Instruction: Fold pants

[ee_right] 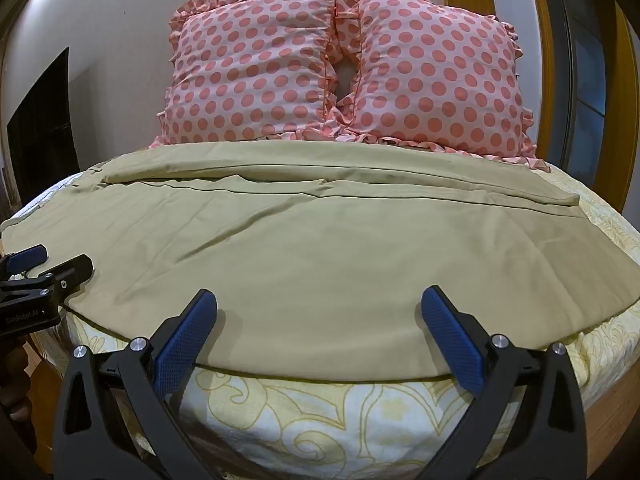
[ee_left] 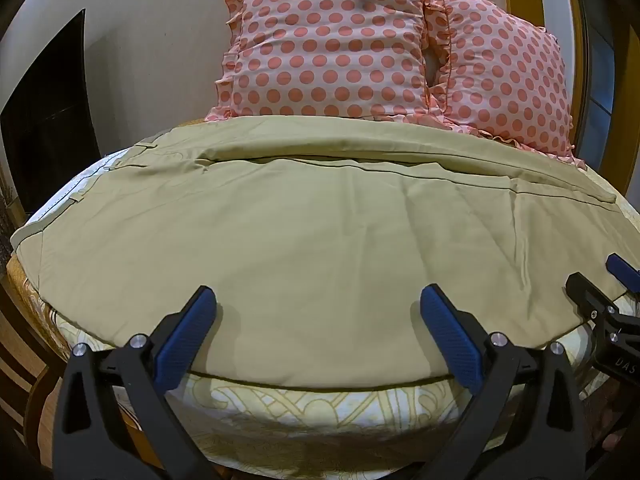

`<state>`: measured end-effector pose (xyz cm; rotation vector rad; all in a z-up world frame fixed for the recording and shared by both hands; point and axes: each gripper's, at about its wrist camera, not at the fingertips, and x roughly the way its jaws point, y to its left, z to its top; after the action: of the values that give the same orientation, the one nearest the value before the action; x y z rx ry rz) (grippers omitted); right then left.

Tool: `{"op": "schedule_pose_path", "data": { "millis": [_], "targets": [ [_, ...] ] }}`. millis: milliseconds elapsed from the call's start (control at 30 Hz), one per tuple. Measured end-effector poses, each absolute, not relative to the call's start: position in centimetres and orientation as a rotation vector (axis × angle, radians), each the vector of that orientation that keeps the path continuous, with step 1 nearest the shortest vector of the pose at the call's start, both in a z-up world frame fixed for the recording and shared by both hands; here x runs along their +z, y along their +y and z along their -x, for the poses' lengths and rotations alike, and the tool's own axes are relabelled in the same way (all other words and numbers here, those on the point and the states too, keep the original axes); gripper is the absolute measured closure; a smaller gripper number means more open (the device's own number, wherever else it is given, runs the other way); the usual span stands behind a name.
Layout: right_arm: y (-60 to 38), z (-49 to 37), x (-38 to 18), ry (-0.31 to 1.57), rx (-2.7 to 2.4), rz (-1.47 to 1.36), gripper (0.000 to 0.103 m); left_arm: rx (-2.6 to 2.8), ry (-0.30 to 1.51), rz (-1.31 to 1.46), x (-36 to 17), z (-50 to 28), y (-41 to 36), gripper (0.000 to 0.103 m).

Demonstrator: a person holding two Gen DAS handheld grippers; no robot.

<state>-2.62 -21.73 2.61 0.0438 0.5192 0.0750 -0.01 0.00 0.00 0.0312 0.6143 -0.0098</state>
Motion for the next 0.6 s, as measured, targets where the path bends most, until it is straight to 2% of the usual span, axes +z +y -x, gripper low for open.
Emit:
{"op": "schedule_pose_path", "data": {
  "millis": [600],
  "targets": [
    [-21.74, 2.66, 2.60, 0.514, 0.075, -0.044, 0.001, -0.010, 0.614, -0.031, 0.01, 0.01, 0.00, 0.002]
  ]
}}
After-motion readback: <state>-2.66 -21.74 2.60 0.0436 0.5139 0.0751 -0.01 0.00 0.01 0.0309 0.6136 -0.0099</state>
